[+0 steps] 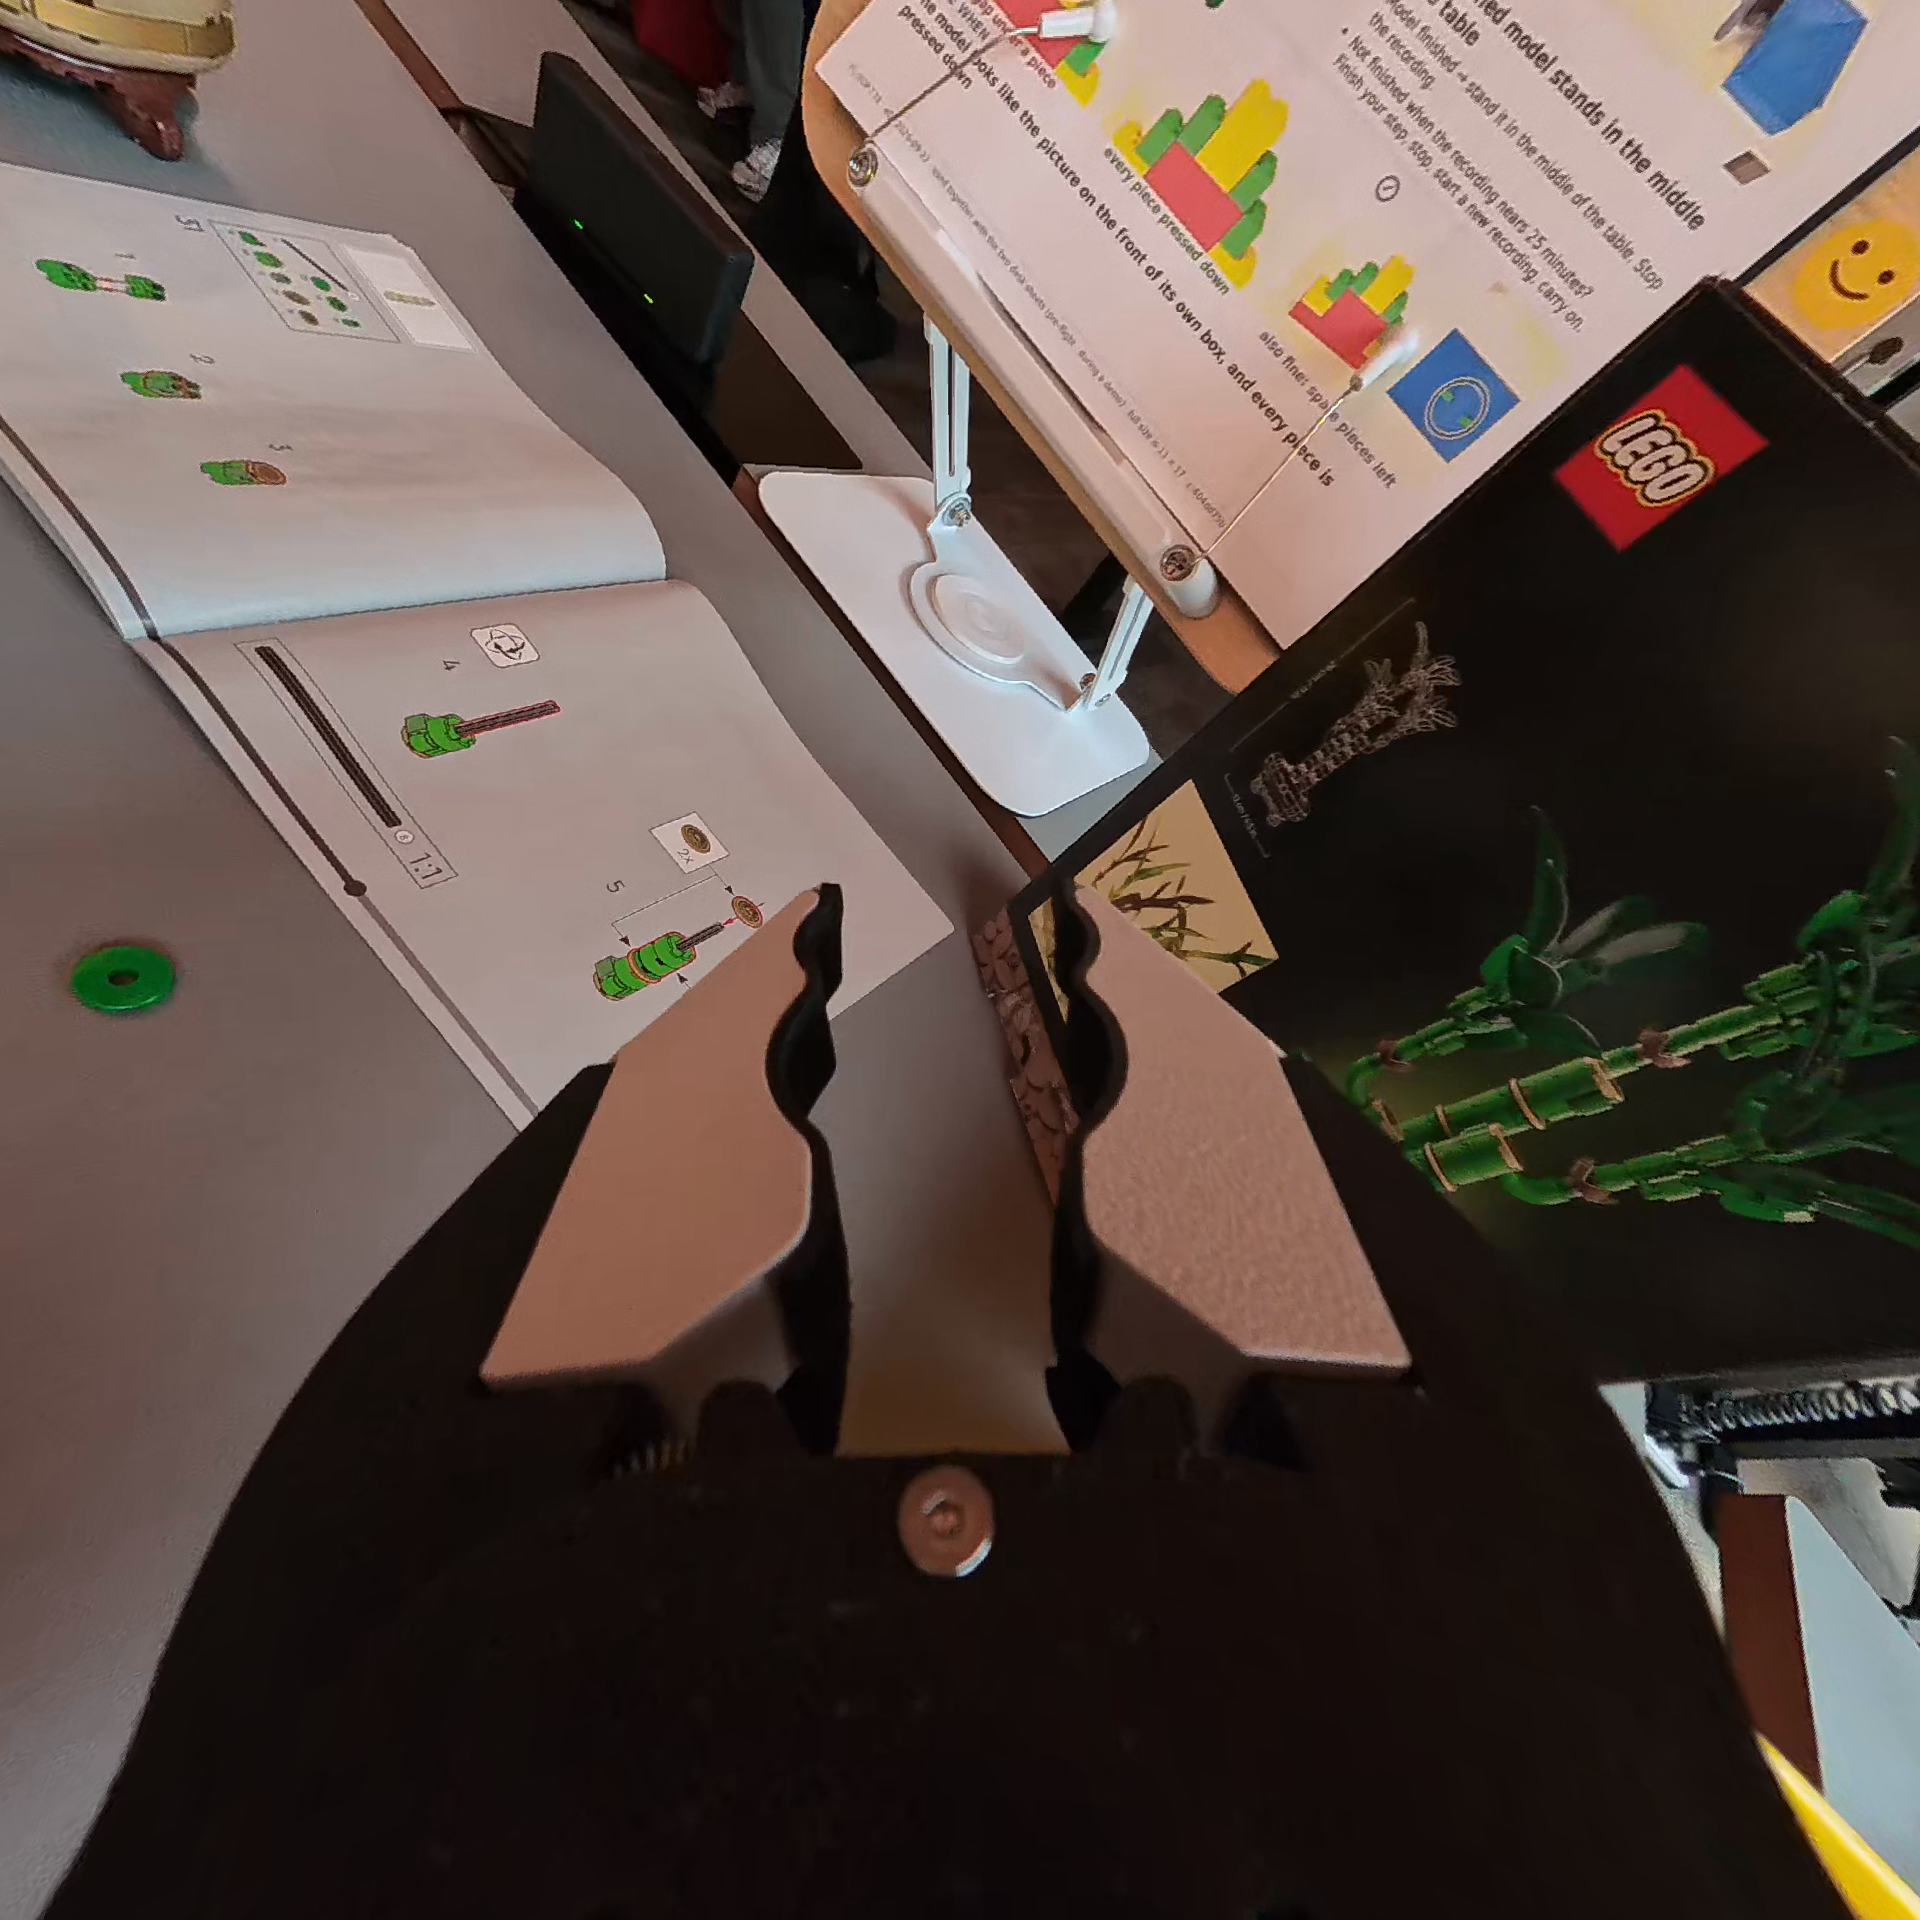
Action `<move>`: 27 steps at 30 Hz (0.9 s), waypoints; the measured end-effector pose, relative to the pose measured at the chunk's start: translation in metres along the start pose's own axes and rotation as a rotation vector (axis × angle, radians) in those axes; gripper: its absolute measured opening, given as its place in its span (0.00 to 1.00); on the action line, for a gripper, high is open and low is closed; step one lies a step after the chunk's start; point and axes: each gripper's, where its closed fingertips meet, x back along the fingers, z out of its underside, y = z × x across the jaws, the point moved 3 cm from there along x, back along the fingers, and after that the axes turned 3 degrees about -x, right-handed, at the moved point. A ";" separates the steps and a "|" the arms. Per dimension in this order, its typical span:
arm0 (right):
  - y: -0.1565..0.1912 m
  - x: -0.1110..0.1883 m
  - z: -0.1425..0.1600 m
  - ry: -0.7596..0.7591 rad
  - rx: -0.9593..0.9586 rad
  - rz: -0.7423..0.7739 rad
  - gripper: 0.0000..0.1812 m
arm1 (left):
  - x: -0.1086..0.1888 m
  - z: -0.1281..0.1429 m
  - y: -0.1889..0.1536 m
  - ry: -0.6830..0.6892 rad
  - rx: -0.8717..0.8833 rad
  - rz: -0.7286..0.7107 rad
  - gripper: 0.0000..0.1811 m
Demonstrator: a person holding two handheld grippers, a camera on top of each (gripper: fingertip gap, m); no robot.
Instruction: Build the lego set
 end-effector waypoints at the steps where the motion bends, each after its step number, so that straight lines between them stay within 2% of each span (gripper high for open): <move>1: -0.001 0.001 0.000 -0.002 -0.005 0.003 0.22 | 0.001 0.000 0.000 -0.002 0.006 0.000 0.08; 9: -0.005 0.004 0.001 -0.008 -0.015 0.016 0.22 | 0.001 0.001 0.001 0.013 0.028 0.003 0.08; 17: -0.002 0.004 0.000 0.019 -0.003 0.018 0.19 | 0.006 0.002 -0.001 0.078 -0.045 -0.007 0.08; 27: 0.016 0.008 -0.034 -0.046 -0.068 -0.099 0.15 | 0.020 -0.004 0.007 0.074 -0.009 -0.037 0.08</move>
